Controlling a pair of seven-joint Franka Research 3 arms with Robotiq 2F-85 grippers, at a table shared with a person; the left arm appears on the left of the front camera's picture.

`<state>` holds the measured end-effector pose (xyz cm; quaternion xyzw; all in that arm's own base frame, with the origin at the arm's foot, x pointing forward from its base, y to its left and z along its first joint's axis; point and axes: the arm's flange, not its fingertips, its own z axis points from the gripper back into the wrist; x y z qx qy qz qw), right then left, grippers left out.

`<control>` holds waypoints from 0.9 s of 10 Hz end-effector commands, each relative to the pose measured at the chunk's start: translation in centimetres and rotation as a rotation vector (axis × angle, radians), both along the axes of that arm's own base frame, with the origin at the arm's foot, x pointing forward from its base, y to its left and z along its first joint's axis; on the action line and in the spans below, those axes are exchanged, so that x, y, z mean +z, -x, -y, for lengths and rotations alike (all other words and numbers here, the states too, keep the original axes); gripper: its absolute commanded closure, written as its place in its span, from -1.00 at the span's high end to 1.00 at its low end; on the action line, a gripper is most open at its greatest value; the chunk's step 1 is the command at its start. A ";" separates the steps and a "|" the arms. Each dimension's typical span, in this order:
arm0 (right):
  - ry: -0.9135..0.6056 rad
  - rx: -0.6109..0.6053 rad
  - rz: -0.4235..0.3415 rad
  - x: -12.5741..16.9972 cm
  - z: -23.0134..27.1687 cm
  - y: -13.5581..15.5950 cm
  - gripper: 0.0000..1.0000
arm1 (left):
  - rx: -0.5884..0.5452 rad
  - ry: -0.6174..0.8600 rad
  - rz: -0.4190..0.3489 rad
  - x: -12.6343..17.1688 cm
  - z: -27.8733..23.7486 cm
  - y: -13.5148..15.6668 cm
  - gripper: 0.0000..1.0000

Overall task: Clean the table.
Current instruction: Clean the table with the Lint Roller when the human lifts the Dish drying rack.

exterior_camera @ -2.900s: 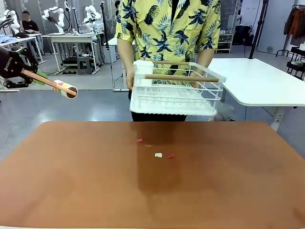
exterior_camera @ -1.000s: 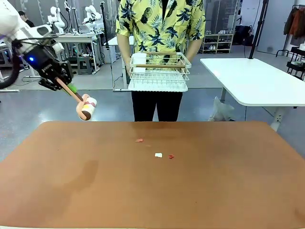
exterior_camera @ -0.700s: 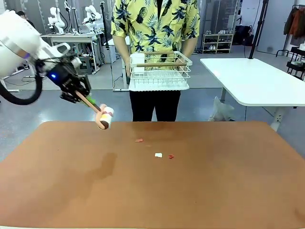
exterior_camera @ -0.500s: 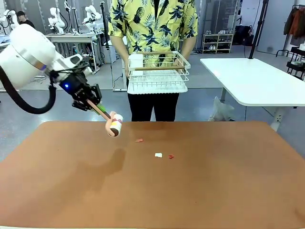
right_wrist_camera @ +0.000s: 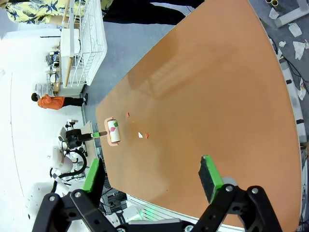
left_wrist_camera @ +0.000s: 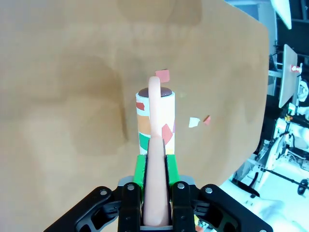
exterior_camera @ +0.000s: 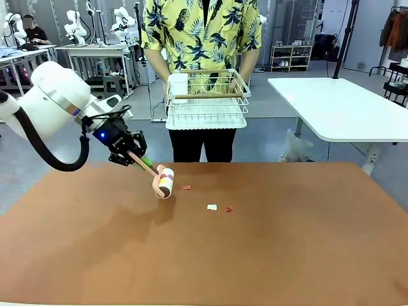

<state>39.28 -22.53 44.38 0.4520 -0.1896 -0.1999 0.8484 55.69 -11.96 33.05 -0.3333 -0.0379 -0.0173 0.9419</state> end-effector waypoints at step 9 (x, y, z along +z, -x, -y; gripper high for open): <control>-0.011 0.000 0.010 0.2 0.0 0.1 1.00 | -0.141 0.106 -0.013 -6.3 10.8 -0.8 -0.59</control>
